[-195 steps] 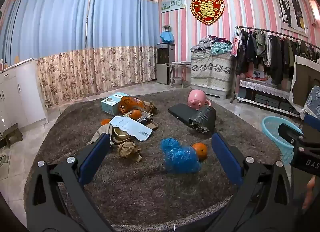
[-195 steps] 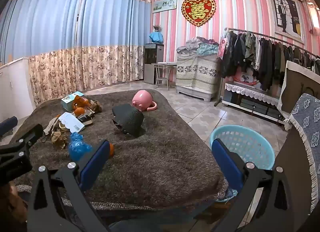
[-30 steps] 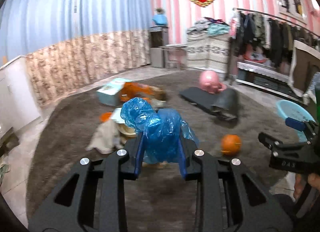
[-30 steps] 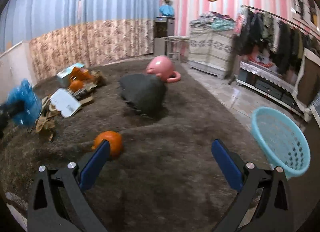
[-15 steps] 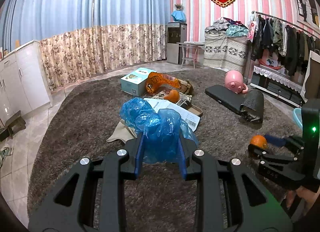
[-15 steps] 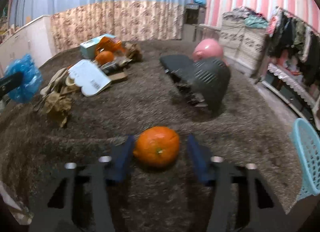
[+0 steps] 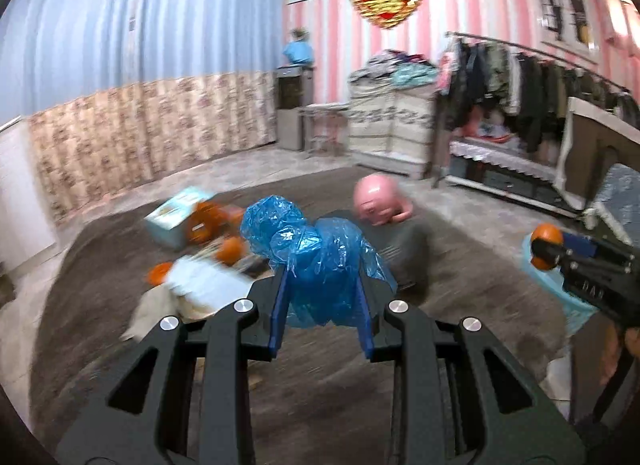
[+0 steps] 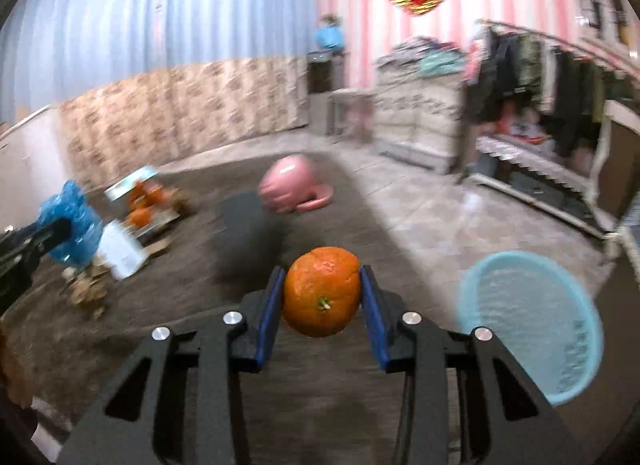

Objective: Collect trash
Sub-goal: 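Carry both items over the blue basket and open both tools to drop them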

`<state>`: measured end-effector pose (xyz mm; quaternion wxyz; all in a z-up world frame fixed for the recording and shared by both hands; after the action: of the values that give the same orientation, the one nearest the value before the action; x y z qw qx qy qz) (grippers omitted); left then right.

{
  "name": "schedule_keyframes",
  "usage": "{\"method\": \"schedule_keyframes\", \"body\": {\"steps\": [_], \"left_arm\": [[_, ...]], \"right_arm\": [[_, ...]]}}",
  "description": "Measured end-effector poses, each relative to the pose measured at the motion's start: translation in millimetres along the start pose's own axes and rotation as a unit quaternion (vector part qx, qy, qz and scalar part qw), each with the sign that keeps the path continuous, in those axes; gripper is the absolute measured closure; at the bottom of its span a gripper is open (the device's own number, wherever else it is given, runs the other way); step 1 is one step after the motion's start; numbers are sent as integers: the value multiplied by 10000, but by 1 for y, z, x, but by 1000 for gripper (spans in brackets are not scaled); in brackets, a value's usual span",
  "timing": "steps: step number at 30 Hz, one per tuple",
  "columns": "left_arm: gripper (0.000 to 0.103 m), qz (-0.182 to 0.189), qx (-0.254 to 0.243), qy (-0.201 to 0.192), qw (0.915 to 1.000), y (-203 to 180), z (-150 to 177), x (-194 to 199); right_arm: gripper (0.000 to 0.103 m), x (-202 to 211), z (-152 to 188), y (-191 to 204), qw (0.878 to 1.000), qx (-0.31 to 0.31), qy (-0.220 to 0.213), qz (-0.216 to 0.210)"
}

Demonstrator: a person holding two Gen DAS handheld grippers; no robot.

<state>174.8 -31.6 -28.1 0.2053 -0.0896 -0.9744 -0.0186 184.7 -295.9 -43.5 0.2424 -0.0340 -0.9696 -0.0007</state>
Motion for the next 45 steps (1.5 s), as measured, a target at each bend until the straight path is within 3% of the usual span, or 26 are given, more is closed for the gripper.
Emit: {"method": "schedule_keyframes", "body": {"steps": [5,12,16,24,30,33,35,40,45], "left_arm": [[76,473,-149,-53,9988,-65,-14,-22],[76,1104,-446,191,9927,-166,-11,-63],[76,1491,-737,396,9853,-223,-2,-87],[76,2114,-1112,623,9691,-314,16,-129],[73,2437,-1264,796,9583,-373,19,-164],[56,2543,-1287,859,9547,-387,18,-173],[30,2534,-1309,825,9549,-391,16,-175],[18,2287,-1271,714,9625,-375,11,-176],[9,1849,-1017,636,9754,-330,2,-175]], "right_arm": [[64,2,-9,-96,9940,-244,-62,1067],[64,-9,19,-200,9803,-999,184,1696],[64,-20,33,-235,9742,-1419,245,1737],[64,-23,57,-280,9612,-1665,326,2175],[64,-21,62,-289,9588,-1745,247,2226],[64,-29,68,-292,9588,-1802,369,2164],[64,-30,69,-294,9581,-1846,407,2153],[64,-37,70,-287,9595,-1800,491,2110],[64,-49,69,-274,9643,-1625,576,2011]]}}
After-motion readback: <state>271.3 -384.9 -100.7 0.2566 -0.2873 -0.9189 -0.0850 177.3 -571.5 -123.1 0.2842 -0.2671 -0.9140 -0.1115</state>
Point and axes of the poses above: each gripper's, at about its wrist camera, not at the fingertips, and x roughly against the way its jaws point, y to its left, z to its underside, the point moved 8 cm from there along -x, roughly the way its jaws point, and after that the axes turned 1 degree about -y, right-handed, at the moved point
